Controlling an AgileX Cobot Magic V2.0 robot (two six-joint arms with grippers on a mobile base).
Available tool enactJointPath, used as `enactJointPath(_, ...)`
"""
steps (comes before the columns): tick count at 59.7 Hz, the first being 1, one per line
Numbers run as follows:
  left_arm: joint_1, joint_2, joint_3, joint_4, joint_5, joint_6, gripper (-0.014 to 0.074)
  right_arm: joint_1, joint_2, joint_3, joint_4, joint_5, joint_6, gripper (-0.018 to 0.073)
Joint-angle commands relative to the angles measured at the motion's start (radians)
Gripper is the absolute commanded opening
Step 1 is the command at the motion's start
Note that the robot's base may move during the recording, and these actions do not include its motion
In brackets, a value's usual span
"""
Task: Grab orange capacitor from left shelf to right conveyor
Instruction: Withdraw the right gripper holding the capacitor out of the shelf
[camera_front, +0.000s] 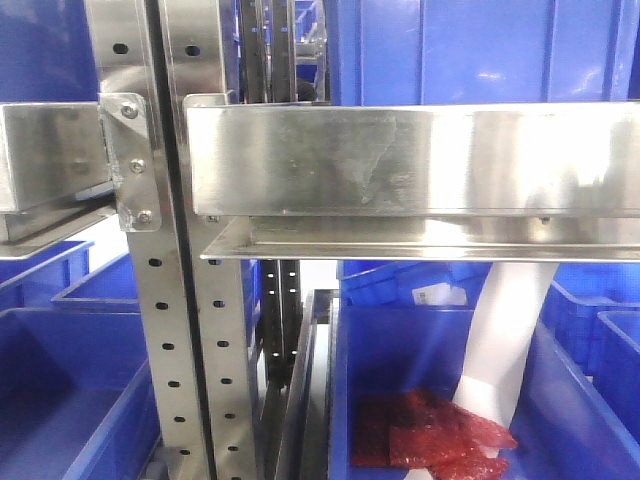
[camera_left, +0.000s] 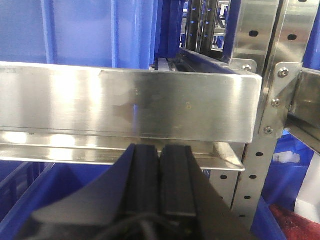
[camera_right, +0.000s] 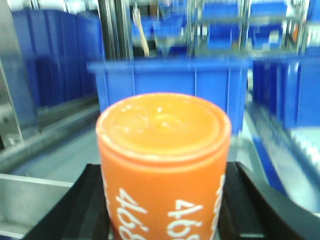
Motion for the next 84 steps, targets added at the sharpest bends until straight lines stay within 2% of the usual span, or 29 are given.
enactJointPath(1,0.002,-0.012,-0.004,-0.002,-0.091,-0.002,-0.0127,-0.008,0.0,-0.027,0.0,-0.082,-0.002,0.0106)
enactJointPath(84,0.002,-0.012,-0.004,-0.002,-0.091,-0.002,-0.0127,-0.008,0.0,-0.027,0.0,-0.081,-0.002,0.0106)
